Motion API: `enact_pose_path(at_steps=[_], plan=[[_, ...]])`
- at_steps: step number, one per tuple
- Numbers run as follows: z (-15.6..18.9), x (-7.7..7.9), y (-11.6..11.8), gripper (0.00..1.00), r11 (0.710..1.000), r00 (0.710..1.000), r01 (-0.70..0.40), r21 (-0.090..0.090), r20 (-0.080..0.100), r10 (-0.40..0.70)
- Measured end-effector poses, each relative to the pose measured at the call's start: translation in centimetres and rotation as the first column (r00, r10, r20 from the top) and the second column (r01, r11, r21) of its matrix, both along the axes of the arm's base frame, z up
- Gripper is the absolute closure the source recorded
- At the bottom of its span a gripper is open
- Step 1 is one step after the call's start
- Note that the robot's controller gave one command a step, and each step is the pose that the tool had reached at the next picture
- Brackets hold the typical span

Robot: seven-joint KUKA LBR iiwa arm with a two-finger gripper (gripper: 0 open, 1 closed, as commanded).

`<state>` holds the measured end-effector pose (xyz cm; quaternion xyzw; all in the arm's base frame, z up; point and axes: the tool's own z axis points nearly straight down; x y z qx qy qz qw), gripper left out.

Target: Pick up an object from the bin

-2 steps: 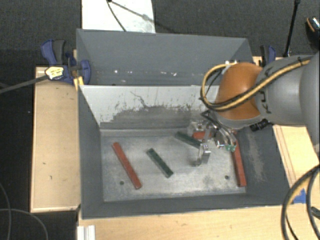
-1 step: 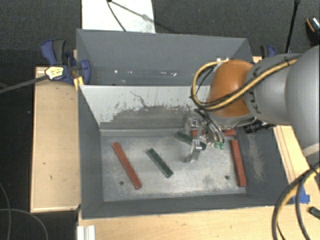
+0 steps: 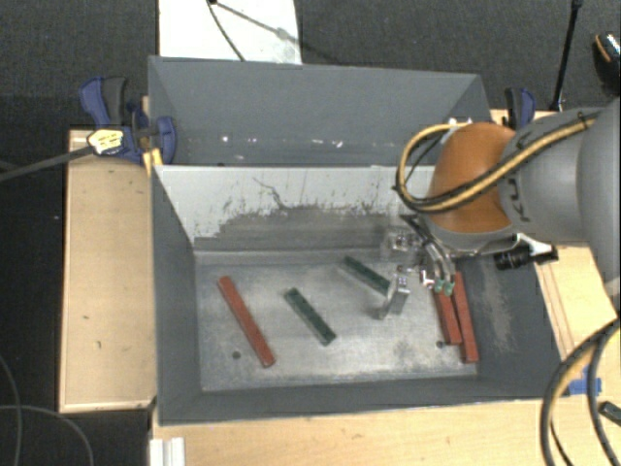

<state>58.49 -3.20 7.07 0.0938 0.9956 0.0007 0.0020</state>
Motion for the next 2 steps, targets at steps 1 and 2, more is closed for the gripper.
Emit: enact_pose_path(at_steps=[1,2], plan=[[0.0,0.0,-0.3,1.00,1.000,1.000,0.000,-0.001,0.000,0.000],[20.4,-1.6,0.9,1.00,0.914,0.914,-0.405,-0.005,0.005,0.405]])
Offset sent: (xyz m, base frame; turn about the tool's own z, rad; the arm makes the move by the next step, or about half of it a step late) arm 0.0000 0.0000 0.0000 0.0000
